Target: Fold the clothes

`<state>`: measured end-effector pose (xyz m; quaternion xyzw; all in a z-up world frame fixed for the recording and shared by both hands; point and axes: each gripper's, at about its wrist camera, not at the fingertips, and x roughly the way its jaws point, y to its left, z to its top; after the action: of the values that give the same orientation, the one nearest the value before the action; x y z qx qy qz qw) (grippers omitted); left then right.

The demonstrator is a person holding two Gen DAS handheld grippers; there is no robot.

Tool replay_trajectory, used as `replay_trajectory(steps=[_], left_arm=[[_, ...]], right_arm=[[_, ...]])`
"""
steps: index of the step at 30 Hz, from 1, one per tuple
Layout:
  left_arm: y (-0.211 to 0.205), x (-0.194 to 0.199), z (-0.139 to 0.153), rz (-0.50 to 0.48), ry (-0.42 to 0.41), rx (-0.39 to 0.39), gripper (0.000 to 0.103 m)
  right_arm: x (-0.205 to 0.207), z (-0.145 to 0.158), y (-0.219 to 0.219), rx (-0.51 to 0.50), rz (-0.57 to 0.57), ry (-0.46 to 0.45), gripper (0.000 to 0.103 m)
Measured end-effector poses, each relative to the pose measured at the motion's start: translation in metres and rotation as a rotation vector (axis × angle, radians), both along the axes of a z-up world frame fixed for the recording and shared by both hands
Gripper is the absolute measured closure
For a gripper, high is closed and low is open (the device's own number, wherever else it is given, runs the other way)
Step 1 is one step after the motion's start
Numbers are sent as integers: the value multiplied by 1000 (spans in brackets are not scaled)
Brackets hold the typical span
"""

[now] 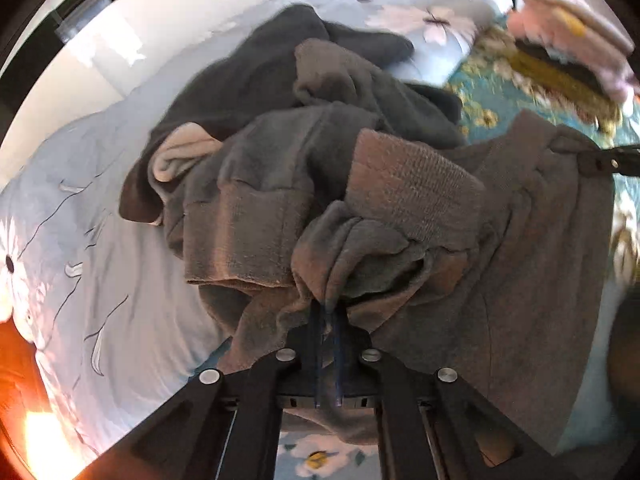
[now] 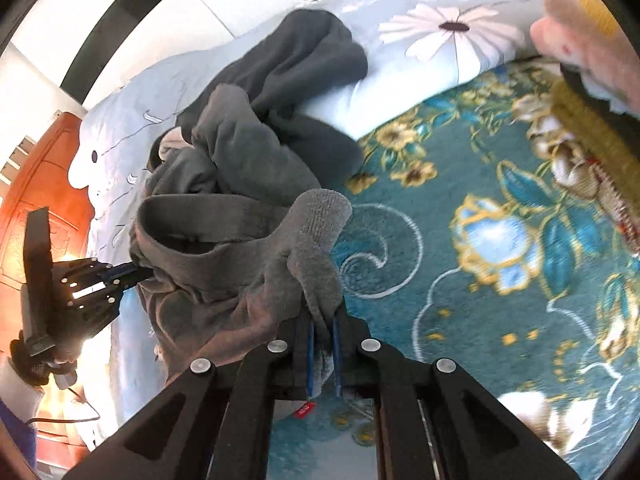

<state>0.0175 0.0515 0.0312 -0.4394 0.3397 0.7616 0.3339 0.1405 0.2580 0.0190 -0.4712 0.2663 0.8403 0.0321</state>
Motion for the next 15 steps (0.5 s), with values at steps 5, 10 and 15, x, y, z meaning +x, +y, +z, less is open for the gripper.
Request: replay_trajectory(steps=[5, 10, 15], left_arm=[[-8, 12, 35, 68, 47, 122, 99], [-16, 37, 89, 79, 105, 245, 99], [-22, 77, 132, 72, 115, 399, 99]], right_arm=[[11, 45, 1, 83, 29, 84, 96], [16, 82, 7, 146, 30, 158, 96], [30, 121, 21, 221, 5, 233, 96]])
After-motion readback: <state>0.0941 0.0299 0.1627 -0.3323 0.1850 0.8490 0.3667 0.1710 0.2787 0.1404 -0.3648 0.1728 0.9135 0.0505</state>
